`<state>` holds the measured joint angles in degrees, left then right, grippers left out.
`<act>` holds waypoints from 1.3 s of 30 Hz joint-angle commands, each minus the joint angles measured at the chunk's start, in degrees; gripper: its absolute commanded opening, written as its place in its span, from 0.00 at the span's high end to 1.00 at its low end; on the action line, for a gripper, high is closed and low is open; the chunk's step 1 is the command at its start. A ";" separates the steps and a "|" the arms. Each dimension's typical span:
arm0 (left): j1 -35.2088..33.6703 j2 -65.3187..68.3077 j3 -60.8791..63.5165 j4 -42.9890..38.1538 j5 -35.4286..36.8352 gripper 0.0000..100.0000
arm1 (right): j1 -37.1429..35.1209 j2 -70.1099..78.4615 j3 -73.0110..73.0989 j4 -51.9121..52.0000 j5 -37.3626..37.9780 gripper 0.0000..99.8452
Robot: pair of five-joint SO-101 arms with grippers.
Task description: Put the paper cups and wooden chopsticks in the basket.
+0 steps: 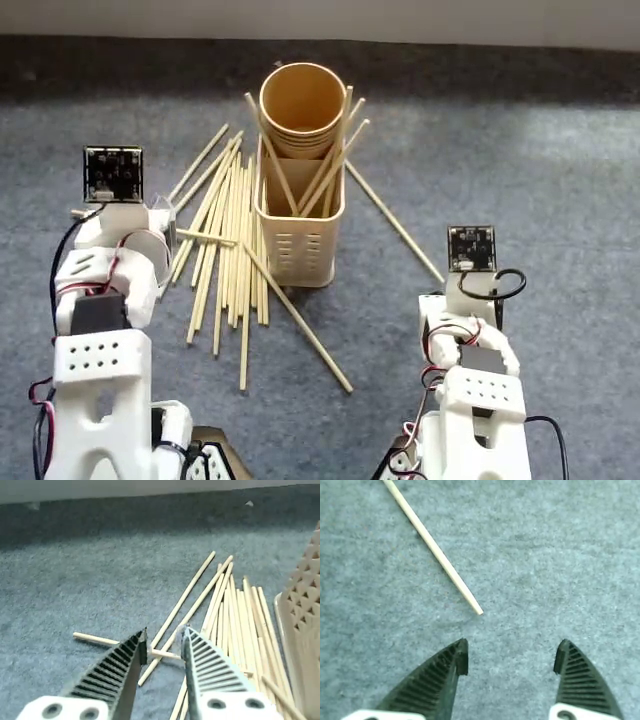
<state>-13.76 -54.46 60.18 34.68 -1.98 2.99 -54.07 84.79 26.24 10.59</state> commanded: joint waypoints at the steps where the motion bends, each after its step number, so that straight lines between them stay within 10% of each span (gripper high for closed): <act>1: -1.98 6.02 -6.11 7.30 -5.45 0.86 | -0.40 -1.01 -0.13 -1.01 0.70 0.72; 8: -2.24 30.29 -25.36 24.26 1.14 0.85 | -0.40 -1.01 -0.13 -1.01 0.70 0.72; 20: -3.47 59.38 -42.95 25.58 43.96 0.85 | -0.40 -1.01 -0.13 -1.01 0.70 0.72; 29: 0.48 79.52 -55.60 20.75 45.80 0.85 | -0.40 -1.01 -0.13 -1.01 0.70 0.72; 39: 1.36 83.38 -72.13 45.27 45.71 0.86 | -0.40 -1.01 -0.13 -1.01 0.70 0.72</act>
<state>-13.85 29.23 -6.37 71.96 43.21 2.99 -54.07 84.79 26.24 10.59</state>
